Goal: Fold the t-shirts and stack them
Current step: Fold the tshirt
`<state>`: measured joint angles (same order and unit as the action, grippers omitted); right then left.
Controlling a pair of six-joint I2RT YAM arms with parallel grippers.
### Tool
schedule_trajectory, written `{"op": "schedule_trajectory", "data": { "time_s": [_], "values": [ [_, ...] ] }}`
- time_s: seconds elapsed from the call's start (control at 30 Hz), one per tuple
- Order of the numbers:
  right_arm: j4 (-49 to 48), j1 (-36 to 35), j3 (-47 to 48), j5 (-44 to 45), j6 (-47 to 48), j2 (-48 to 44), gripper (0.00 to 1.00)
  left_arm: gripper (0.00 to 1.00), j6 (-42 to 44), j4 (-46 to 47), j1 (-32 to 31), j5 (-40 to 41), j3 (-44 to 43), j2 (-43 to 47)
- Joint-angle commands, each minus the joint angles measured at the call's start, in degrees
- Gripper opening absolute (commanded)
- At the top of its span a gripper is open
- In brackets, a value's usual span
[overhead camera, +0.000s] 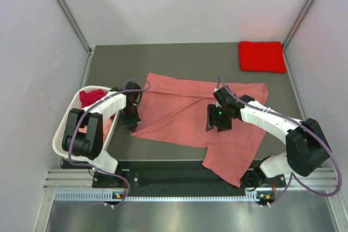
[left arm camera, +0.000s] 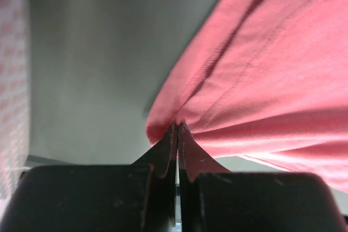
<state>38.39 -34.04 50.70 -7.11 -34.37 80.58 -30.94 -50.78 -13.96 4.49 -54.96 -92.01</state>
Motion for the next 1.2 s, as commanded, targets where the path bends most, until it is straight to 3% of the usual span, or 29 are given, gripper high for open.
{"op": "schedule_trajectory", "data": {
  "time_s": [0.0,0.27,0.5,0.73,0.9,1.17],
  "values": [
    [-1.65,-1.2,-0.69,-0.27,-0.52,-2.18,0.57,0.0,-2.71,-2.12,0.24,6.56,-1.29,5.25],
    [-1.92,-1.2,-0.42,-0.62,-0.79,-1.65,0.57,0.0,-10.54,-5.29,0.24,10.8,-0.24,9.65],
    [-1.39,-1.2,-0.69,-0.27,-0.43,-1.65,0.57,0.0,-15.2,-4.15,1.38,12.65,3.88,2.81],
    [-0.6,-1.2,-0.86,0.35,-0.08,-2.53,0.57,0.0,-13.19,-4.06,2.53,12.3,1.7,-2.31],
    [-0.51,-1.2,-1.04,0.7,-0.17,-2.53,0.57,0.19,-10.73,-5.29,2.53,9.49,-0.4,3.32],
    [2.03,-1.2,0.8,2.89,-0.78,-0.07,0.57,0.31,-9.32,-10.56,2.18,2.55,-2.08,12.37]
  ]
}}
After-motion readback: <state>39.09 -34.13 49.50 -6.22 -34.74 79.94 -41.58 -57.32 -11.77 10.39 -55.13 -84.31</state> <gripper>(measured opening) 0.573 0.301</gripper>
